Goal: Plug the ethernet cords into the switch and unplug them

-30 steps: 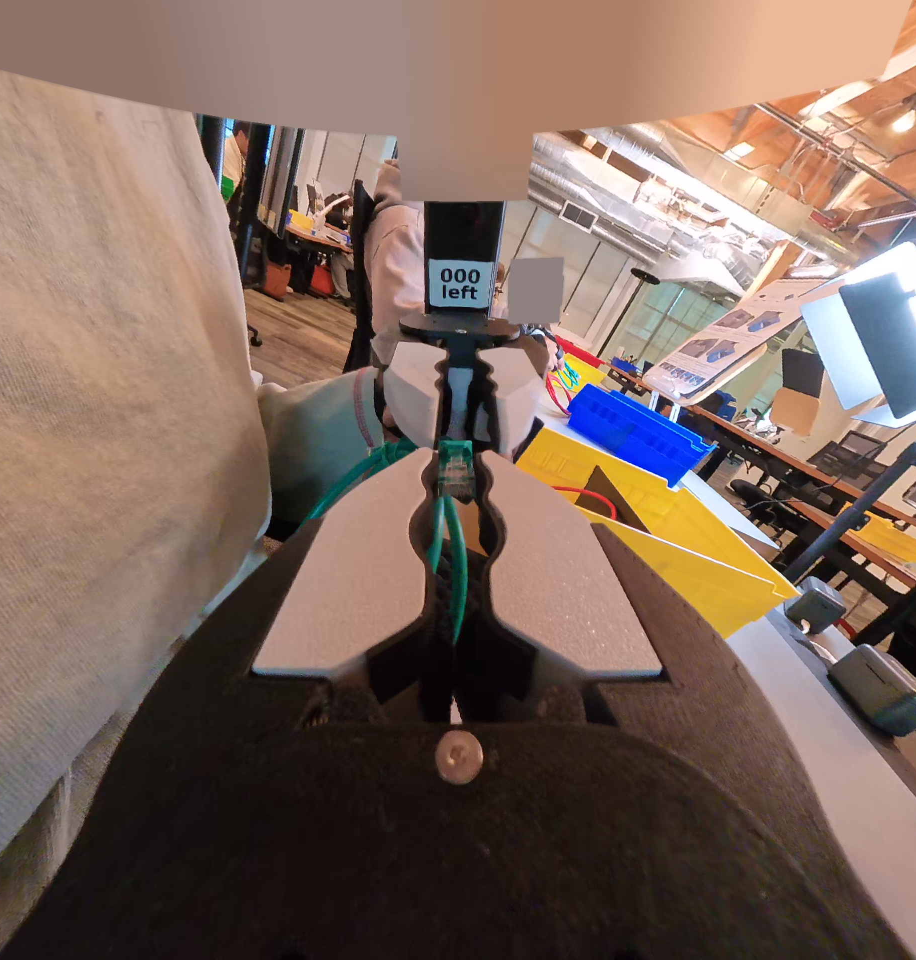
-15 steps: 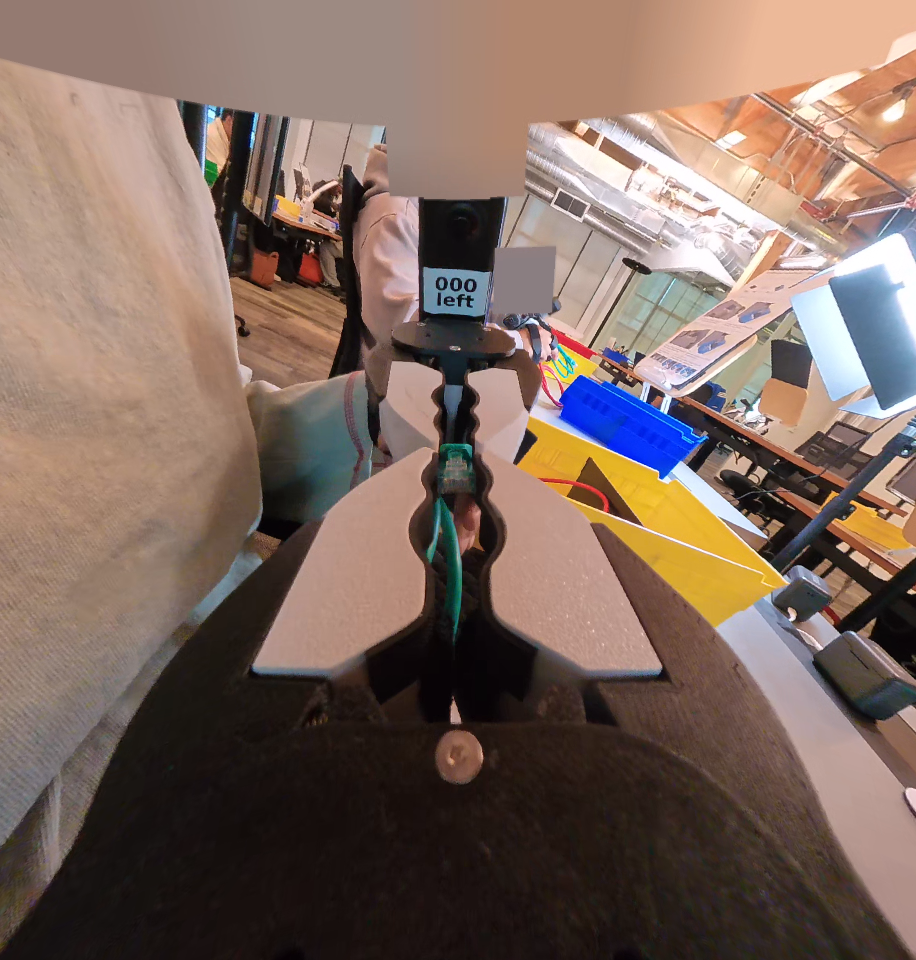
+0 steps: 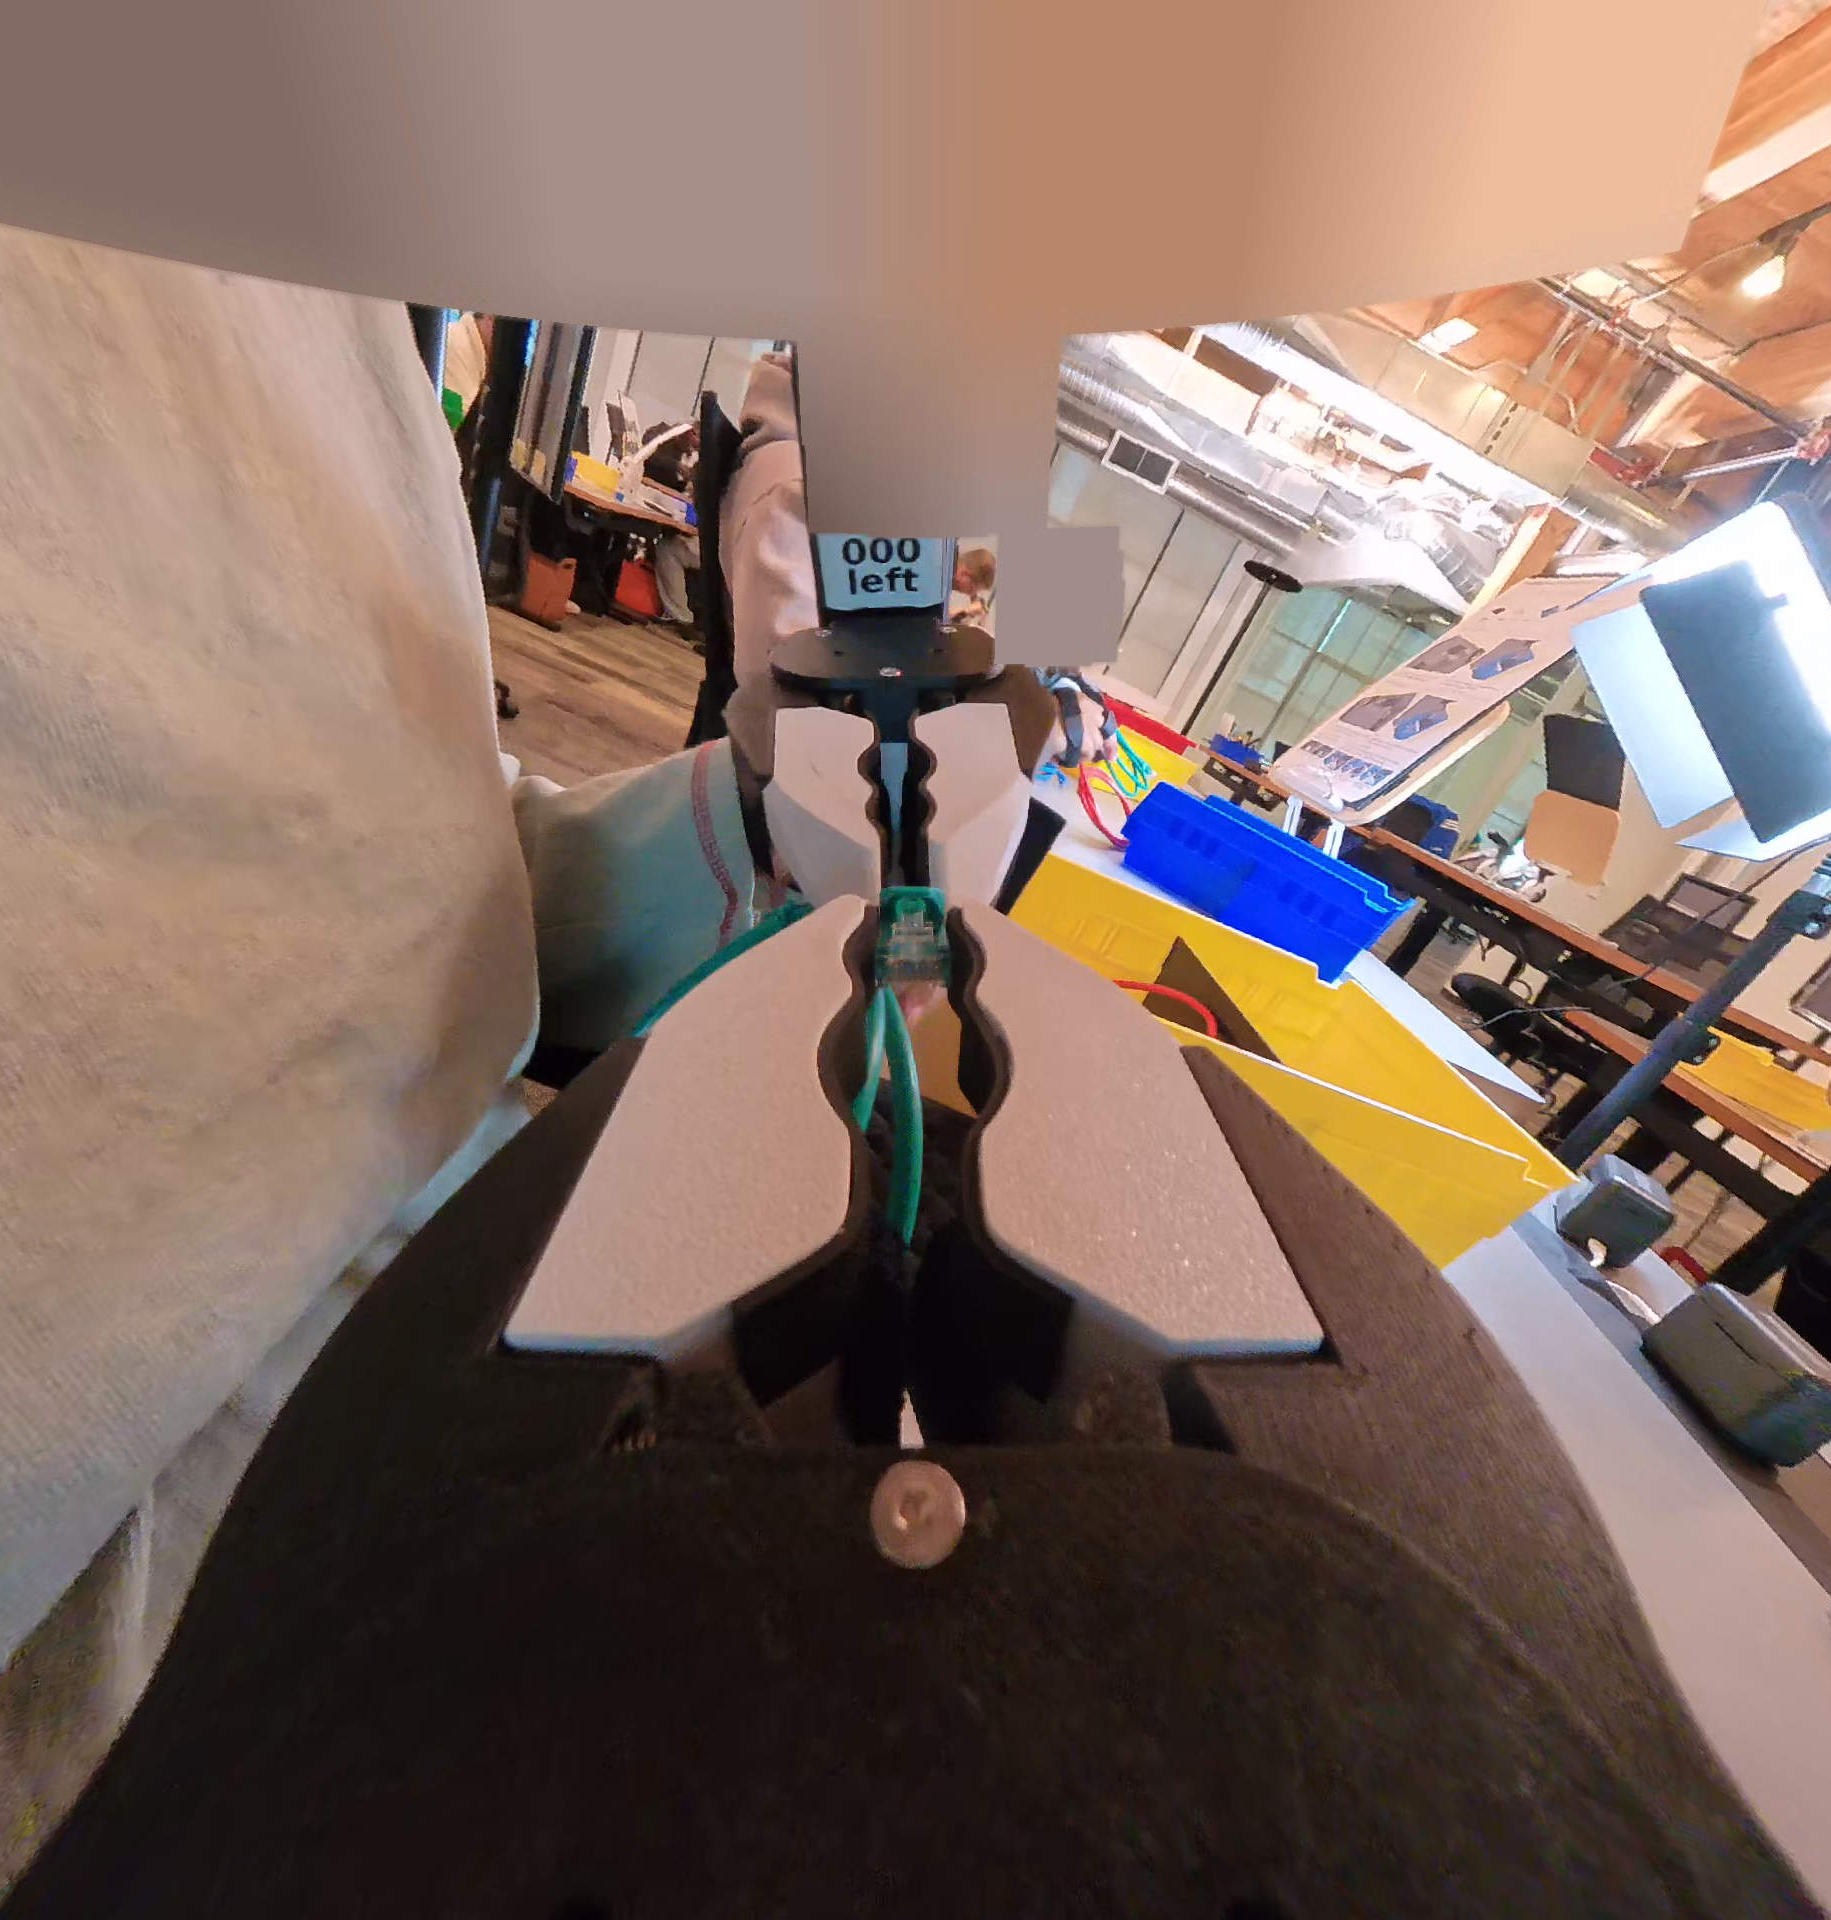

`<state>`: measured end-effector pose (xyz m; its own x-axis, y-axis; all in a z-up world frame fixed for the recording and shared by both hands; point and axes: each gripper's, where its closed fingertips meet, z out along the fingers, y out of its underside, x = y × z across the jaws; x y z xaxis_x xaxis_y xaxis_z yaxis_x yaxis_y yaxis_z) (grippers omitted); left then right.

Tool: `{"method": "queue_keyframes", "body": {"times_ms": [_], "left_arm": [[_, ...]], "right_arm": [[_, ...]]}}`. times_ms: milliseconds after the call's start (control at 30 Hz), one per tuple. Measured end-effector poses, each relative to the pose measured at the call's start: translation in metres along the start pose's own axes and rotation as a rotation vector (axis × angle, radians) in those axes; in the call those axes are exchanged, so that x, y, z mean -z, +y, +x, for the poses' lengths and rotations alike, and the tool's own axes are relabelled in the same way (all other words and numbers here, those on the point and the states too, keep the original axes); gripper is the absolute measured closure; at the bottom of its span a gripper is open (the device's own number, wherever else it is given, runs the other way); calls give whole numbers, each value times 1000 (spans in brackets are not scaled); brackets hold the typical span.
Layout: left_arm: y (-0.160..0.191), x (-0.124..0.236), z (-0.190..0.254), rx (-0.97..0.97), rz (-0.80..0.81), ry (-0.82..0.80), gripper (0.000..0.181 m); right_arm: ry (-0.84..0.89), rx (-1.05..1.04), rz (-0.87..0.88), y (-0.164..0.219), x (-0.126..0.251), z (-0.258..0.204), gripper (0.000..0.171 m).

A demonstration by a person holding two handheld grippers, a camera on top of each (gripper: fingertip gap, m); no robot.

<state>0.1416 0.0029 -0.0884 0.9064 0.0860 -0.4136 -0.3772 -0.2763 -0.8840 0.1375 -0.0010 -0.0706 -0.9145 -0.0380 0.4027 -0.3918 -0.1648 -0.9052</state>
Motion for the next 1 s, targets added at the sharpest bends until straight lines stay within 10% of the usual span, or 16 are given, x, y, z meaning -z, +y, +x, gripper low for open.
{"method": "queue_keyframes", "body": {"times_ms": [167, 733, 867, 1000], "left_arm": [[6, -5, 4, -27, -36, 7, 155], [-1, -10, 6, 55, -21, 33, 171], [7, 1, 3, 37, -142, -6, 171], [9, 16, -1, 51, -193, -34, 171]], "right_arm": [[-24, 13, -58, 8, -9, -5, 158], [-36, 5, -109, 8, 4, -3, 158], [192, 64, -304, 14, 36, 29, 107], [173, -70, -866, 70, 90, 27, 81]]}}
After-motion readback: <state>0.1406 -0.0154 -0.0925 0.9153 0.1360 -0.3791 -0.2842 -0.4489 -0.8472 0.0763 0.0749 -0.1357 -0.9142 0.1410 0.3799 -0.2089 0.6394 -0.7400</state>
